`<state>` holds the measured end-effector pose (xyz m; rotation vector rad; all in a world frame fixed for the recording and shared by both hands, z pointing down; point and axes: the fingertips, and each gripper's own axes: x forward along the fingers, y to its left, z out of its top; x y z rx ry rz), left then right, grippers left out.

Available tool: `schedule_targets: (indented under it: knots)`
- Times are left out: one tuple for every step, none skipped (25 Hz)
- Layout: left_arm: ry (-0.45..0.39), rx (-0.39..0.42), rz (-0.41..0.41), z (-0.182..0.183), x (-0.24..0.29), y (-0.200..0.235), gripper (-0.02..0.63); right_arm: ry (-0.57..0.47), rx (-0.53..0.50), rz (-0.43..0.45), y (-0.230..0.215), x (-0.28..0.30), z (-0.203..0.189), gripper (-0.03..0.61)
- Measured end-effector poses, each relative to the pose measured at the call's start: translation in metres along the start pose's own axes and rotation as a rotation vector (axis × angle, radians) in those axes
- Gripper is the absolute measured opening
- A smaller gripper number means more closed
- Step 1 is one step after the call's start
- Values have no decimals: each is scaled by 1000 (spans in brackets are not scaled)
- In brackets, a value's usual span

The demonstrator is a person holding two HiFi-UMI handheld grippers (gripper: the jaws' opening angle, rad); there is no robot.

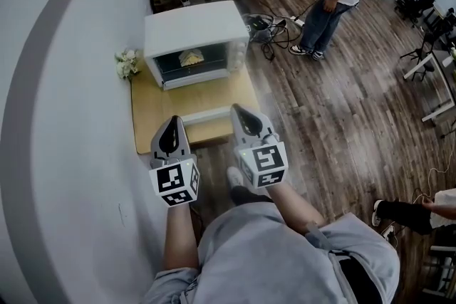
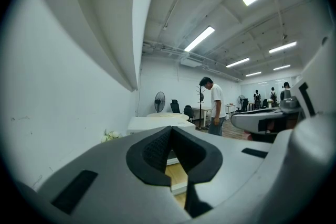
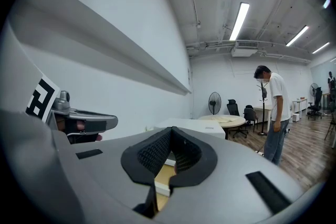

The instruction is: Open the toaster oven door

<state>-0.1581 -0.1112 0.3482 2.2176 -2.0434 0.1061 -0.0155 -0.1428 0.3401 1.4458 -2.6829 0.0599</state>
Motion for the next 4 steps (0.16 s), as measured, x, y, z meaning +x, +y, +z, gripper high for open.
schedule_targets:
  knots:
    - [1,0,-1,-1,0,0,3,0,-1,-1,0,0,0,-2]
    - [2,0,-2,-1,0,-1,3,1,-2,-2,0,-1,-1,-2]
    - [3,0,-2,-2,0,-1,3,1,-2,-2,-1,-1,-1,-2]
    - [4,0,-3,-2,0,-2,3,2,-3,-3,-1,-2,-2,-2]
